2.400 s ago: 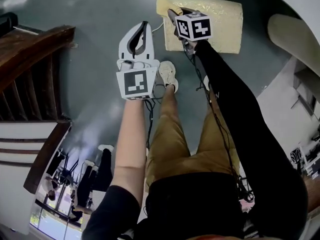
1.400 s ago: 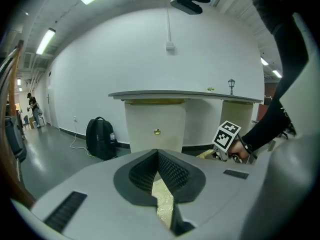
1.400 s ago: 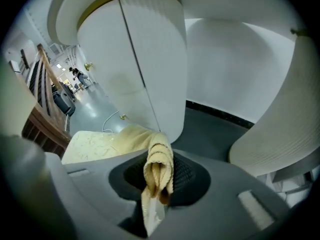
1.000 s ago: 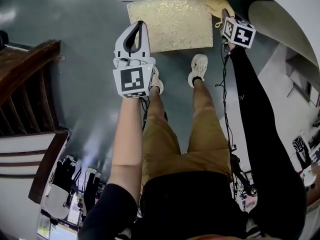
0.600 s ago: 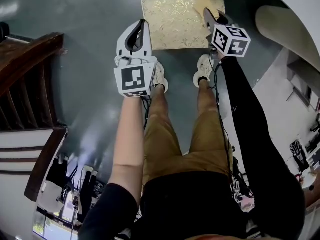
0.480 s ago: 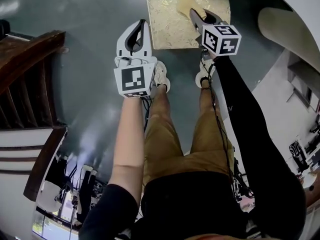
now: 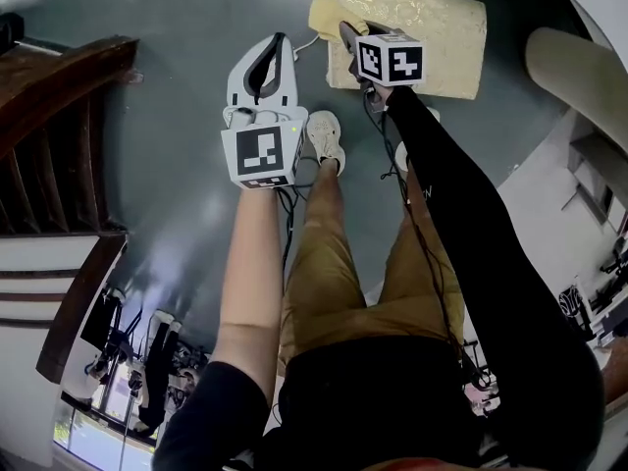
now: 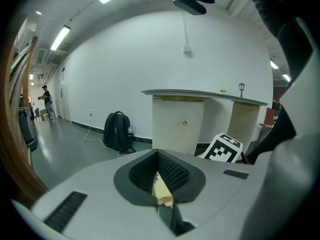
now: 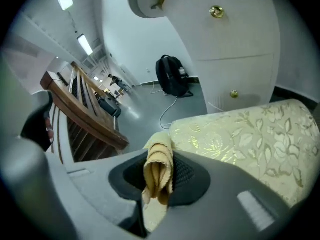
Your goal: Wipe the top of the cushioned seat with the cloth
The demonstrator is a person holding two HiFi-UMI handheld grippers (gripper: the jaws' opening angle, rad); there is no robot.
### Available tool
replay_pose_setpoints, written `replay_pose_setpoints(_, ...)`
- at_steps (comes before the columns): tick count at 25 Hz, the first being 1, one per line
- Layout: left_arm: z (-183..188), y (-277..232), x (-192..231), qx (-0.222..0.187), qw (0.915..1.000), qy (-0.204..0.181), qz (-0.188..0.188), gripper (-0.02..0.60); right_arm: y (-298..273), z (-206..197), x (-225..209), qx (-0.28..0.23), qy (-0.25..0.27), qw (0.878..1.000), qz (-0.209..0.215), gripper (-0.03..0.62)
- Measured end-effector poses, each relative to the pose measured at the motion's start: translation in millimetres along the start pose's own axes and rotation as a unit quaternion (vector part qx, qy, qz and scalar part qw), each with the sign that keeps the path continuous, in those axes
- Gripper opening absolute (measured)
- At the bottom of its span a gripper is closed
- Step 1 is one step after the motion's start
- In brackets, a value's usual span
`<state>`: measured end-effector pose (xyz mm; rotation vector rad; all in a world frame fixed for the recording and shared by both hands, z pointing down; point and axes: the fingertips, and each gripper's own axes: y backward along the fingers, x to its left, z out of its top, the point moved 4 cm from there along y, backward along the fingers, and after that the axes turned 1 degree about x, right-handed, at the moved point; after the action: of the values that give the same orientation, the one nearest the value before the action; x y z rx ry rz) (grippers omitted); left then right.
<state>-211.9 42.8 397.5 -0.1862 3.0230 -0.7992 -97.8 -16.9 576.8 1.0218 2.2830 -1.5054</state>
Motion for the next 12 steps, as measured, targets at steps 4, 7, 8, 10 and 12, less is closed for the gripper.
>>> replay_pose_setpoints(4,-1,-4,-3,0.0,1.0,0.004,-0.004,0.006,13,0,-27,0.0,-0.001,0.999,-0.032,0.061)
replay_pose_setpoints(7,1,-13,-13,0.0,1.0,0.003,-0.009,0.006,28,-1,-57,-0.003,-0.006,0.999,-0.049,0.061)
replay_pose_setpoints(8,2,-16,-17,0.0,0.9999,0.002,-0.013,0.006,35,-1,-68,-0.004,-0.008,0.998,-0.059,0.061)
replay_pose_setpoints(10,5,-23,-26,0.0,0.9998,-0.001,-0.019,0.006,50,0,-91,-0.006,-0.009,0.997,-0.079,0.061)
replay_pose_setpoints(12,10,-29,-37,0.0,0.9997,-0.004,-0.024,0.006,67,2,-114,-0.01,-0.014,0.995,-0.094,0.061)
